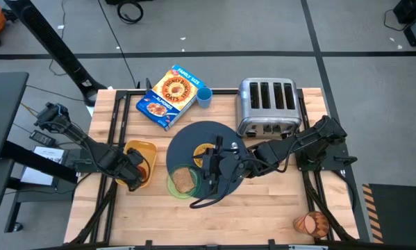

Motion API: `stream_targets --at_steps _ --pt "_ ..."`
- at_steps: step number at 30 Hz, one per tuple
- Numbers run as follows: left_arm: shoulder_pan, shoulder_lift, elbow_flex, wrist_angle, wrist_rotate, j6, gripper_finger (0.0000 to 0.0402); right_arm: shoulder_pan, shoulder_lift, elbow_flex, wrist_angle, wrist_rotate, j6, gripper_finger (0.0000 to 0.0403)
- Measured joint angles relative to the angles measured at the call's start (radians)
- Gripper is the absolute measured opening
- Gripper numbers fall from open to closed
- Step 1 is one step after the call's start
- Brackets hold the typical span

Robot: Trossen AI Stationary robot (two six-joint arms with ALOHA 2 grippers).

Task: Arrange a breakfast setting
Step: Put the apple on the mat to the top left of the bowl

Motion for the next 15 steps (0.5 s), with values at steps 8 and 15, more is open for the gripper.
stream_targets --at_steps 8,15 --pt "0.0 -0.013 0.004 -0.002 -0.001 0.002 0.0022 0.0 0.0 0.0 -0.001 0.0 0.0 0.0134" --pt "0.0 -0.05 0.056 -0.003 -0.038 0.005 0.0023 0.0 0.0 0.0 -0.001 0.0 0.0 0.0134"
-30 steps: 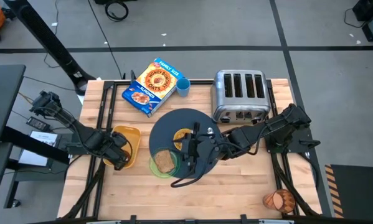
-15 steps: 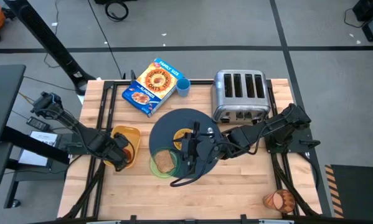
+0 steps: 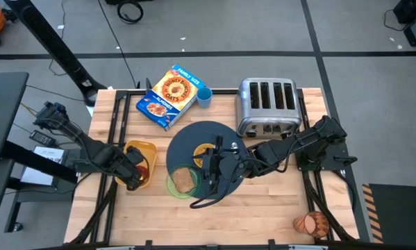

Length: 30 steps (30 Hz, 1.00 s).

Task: Arrange a breakfast setting
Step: Put the apple on the mat to the top left of the bowl

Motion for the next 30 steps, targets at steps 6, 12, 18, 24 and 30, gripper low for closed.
stream_targets --at_steps 6,12,18,24,30 --pt "0.002 -0.002 0.059 -0.026 -0.029 0.032 0.0023 0.0 0.0 0.0 -0.016 0.0 0.0 0.0134" --pt "0.031 -0.002 0.171 -0.08 -0.113 0.1 0.0023 0.0 0.0 0.0 -0.05 0.0 0.019 0.0134" --pt "0.109 -0.002 0.255 -0.081 -0.179 0.235 0.0023 0.0 0.0 0.0 -0.091 0.0 0.071 0.0134" --pt "0.255 0.011 0.277 0.001 -0.193 0.424 0.0023 0.0 0.0 0.0 -0.089 0.002 0.091 0.0134" --pt "0.428 0.065 0.278 0.082 -0.168 0.618 0.0023 0.0 -0.004 0.001 -0.089 0.009 0.15 0.0134"
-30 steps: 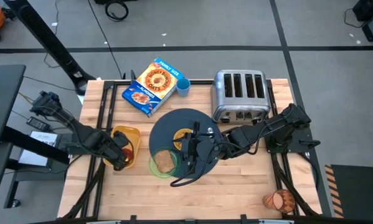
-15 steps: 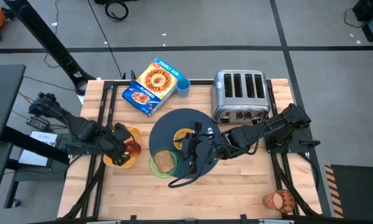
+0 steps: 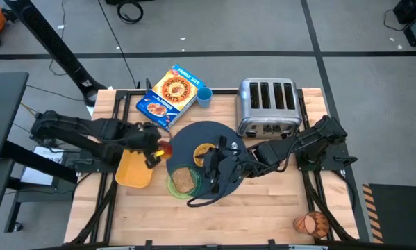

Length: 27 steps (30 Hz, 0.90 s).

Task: Arrange a breakfast setting
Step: Put the apple on the mat to the top left of the bowl

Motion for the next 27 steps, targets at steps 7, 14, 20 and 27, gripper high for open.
stream_targets --at_steps 7,14,20,27 --pt "0.2 0.108 0.0 0.085 0.068 0.173 0.0023 0.0 -0.006 0.051 -0.029 0.001 0.031 0.0134" --pt "0.362 0.223 -0.001 0.198 0.123 0.324 0.0023 0.002 -0.006 0.086 -0.033 0.003 0.044 0.0134" --pt "0.43 0.319 0.0 0.274 0.125 0.401 0.0023 0.015 -0.008 0.086 -0.033 0.003 0.064 0.0134" --pt "0.477 0.409 -0.001 0.374 0.153 0.437 0.0023 0.03 -0.008 0.086 -0.04 0.003 0.091 0.0134"
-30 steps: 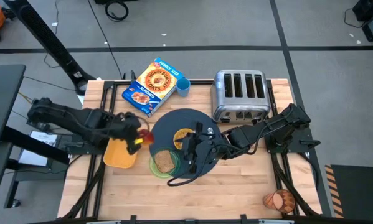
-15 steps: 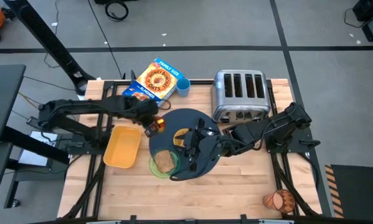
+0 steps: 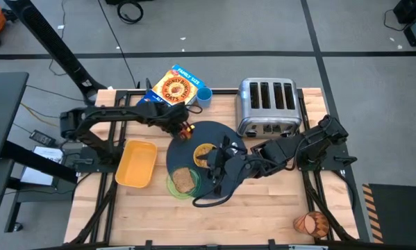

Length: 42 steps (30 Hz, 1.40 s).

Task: Arrange a breakfast setting
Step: Put the apple on the mat to the top left of the bowl

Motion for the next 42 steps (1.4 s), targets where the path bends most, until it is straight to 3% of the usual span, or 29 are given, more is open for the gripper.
stream_targets --at_steps 10,30,42 --pt "0.044 0.08 0.004 0.068 0.057 -0.001 0.0023 0.014 0.0 0.0 -0.012 0.0 0.023 0.0134" --pt "0.043 0.081 0.001 0.101 0.055 -0.006 0.0088 0.017 0.0 0.0 -0.03 -0.004 0.039 0.0134" --pt "0.044 0.034 -0.001 0.094 0.056 0.005 0.0094 0.017 0.001 0.0 -0.051 -0.005 0.055 0.0134"
